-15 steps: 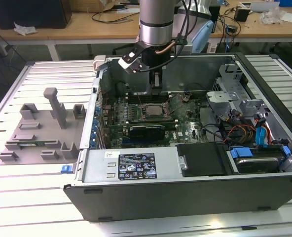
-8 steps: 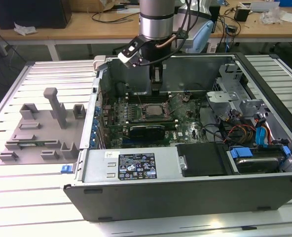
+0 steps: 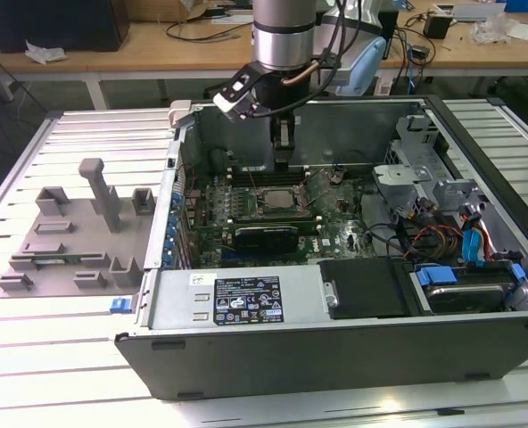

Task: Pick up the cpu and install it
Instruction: 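Close the cpu cover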

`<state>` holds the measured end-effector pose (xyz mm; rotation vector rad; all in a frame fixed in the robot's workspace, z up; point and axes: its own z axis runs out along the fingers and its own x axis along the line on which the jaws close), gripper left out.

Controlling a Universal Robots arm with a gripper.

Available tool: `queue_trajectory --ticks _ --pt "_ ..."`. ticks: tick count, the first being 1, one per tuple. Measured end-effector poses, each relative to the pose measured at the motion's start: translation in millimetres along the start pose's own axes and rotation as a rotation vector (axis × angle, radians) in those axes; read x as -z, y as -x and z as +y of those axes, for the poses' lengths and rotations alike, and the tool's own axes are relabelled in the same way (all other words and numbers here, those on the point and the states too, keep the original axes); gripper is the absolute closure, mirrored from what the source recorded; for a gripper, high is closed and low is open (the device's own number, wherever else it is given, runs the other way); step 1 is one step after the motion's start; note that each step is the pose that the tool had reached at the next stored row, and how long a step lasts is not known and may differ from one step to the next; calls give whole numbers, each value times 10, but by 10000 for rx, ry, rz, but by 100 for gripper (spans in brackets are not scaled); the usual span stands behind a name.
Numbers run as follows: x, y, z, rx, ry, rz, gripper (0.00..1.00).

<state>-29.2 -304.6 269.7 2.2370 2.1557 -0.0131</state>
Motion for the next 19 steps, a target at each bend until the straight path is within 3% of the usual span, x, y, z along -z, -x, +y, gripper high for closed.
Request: queue_trajectory --ticks 9,19 --pt "-2 1 99 1 0 1 89" --pt "-8 5 349 0 -6 1 89"
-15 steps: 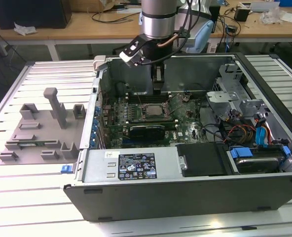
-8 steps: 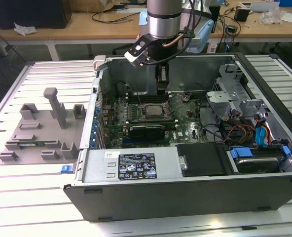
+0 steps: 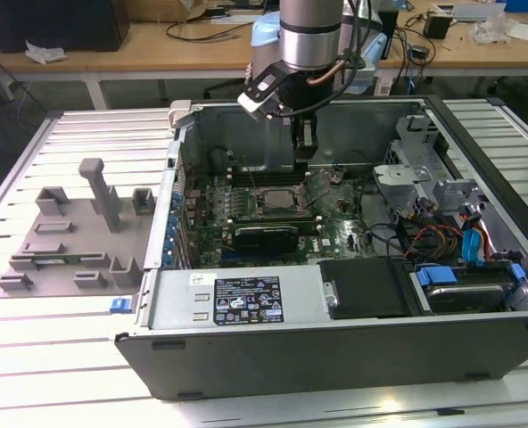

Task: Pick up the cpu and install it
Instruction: 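Close the cpu cover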

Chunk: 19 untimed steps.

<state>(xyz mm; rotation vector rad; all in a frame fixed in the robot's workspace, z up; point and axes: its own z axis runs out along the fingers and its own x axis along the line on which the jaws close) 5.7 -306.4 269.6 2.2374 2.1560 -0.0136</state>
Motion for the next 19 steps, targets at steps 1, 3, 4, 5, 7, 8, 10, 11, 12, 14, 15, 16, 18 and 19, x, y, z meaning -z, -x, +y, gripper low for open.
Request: queue_trajectory --ticks 1,3,4,5,7,8,10,11,12,14,15,16,18,19 --pt "-1 1 26 0 -1 0 89" --pt "-2 4 117 0 -8 -1 89" --pt "-3 5 150 2 -10 -1 89" --pt "-3 7 190 1 -15 -1 89" --pt "-5 10 246 3 -20 -1 89" --pt "-5 12 278 1 -25 -2 89" --pt "-7 17 360 2 -38 -1 89" --pt "-8 20 406 2 -44 -2 89" --pt "-9 22 438 2 -48 -2 89" --pt "-10 25 521 3 -59 -3 89" --pt "-11 26 552 2 -64 -2 89" --pt "-12 28 609 3 -71 -3 89" --pt "-13 29 675 3 -78 -4 89" --pt "-14 29 696 4 -80 -3 89"
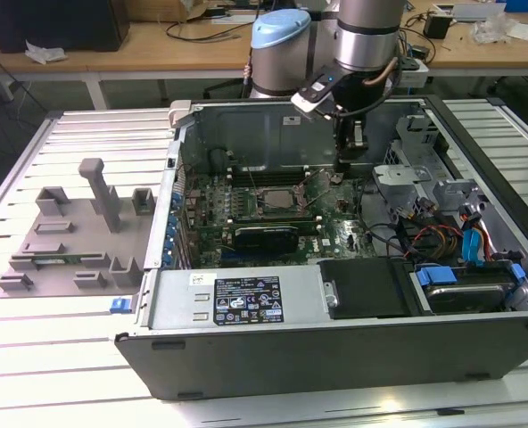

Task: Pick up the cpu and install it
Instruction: 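Close the cpu cover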

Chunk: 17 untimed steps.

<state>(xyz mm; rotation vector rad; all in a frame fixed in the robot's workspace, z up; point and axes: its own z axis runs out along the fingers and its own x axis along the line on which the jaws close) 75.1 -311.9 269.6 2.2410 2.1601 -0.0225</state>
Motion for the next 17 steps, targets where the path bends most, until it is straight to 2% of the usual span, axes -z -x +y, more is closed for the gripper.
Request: queue_trajectory --ticks 6,17 --pt "-18 -1 21 2 0 0 89" --pt "-212 -7 20 3 -3 -1 89"
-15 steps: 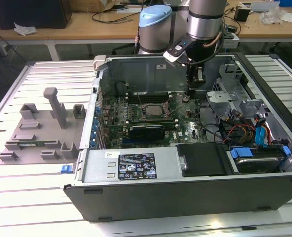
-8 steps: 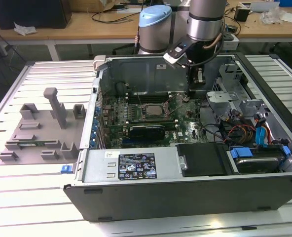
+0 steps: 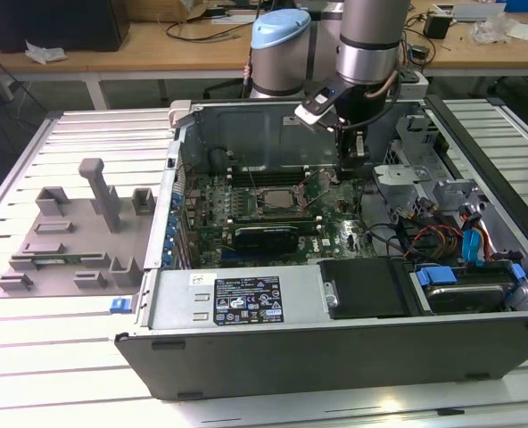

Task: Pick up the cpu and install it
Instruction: 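Close the cpu cover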

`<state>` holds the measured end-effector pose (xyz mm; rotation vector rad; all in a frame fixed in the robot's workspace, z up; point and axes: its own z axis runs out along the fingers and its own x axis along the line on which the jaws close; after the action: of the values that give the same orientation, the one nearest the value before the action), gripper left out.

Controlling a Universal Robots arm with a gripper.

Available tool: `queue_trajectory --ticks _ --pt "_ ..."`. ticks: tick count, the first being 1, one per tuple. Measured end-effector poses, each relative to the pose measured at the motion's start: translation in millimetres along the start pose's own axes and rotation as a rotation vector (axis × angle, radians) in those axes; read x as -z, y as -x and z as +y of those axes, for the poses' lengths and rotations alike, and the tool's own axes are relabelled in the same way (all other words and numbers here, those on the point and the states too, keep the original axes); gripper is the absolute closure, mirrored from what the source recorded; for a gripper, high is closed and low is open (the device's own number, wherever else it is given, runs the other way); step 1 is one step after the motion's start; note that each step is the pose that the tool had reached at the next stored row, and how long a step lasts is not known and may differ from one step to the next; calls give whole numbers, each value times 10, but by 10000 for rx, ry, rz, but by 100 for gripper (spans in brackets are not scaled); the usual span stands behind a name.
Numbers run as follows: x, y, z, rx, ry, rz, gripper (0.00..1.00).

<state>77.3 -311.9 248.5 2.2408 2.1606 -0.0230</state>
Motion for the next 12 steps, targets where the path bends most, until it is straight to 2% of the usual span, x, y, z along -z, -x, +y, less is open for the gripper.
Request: queue_trajectory --ticks 3,12 --pt "-51 -2 -1 -1 0 2 89" --pt "-54 -6 -27 -1 0 2 89"
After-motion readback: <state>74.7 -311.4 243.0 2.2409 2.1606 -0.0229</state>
